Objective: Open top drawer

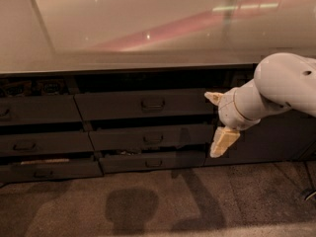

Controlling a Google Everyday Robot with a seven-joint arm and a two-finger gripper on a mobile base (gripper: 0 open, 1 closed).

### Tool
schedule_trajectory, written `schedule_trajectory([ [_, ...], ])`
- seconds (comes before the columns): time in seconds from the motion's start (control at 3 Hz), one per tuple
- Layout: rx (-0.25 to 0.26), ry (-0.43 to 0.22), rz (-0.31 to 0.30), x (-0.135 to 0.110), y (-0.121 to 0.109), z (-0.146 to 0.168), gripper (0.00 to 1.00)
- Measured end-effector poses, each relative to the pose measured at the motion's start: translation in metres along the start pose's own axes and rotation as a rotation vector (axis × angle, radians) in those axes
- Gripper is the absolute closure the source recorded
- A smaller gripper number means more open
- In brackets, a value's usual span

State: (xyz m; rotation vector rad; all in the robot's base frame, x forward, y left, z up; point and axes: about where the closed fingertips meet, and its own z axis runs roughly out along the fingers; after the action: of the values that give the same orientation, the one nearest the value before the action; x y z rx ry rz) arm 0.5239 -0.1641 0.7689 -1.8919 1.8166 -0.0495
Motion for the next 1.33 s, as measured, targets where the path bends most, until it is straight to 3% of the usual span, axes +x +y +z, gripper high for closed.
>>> schedule_trajectory([
  [0.33,-0.008,0.027,-0.019,-0.01,-0.014,0.011,0.0],
  [0.67,-0.013,0.039,-0.07,-0.045,-0.04,0.031,0.0],
  [1.33,-0.036,0.045,-0.059,-0.038,-0.042,0.041,0.0],
])
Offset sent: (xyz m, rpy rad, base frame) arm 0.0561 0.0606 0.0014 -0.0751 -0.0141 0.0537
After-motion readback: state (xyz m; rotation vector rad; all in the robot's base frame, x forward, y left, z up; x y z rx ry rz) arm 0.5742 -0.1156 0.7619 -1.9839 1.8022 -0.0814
